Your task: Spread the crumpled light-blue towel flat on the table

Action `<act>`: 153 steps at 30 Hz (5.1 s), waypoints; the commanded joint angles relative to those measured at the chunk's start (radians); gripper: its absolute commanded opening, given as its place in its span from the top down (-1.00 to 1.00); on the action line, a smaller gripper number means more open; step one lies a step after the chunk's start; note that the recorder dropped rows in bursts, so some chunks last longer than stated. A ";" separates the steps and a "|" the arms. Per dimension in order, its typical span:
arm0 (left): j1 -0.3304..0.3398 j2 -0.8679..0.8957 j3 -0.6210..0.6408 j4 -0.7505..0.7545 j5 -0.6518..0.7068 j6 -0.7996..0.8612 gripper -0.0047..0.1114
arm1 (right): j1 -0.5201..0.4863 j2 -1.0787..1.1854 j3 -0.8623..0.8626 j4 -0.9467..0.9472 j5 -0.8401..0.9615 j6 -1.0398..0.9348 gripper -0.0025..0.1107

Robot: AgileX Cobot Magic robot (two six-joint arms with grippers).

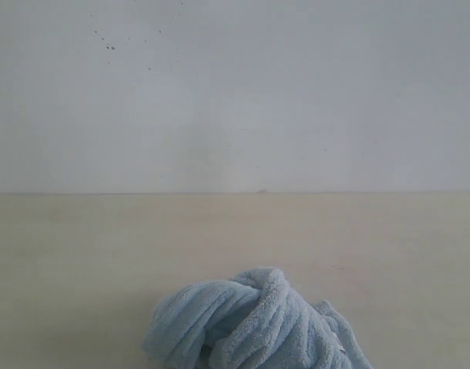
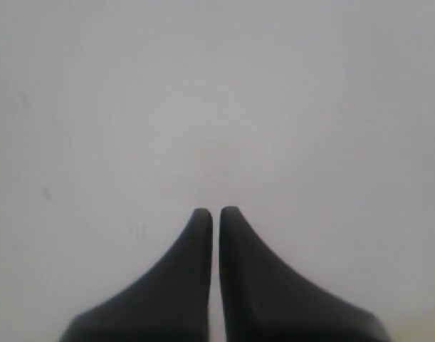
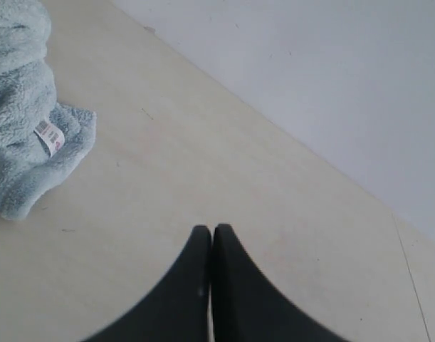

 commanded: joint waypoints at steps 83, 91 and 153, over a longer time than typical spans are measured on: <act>-0.226 0.183 -0.241 -1.486 1.166 1.506 0.85 | 0.001 -0.004 0.000 0.010 0.011 -0.001 0.96; -0.226 0.182 -0.205 -1.478 1.129 1.506 0.85 | 0.001 -0.004 0.000 0.010 0.011 -0.001 0.96; -0.226 0.188 -0.100 -1.636 0.882 1.504 0.85 | 0.249 1.568 -1.013 0.195 0.233 0.358 0.96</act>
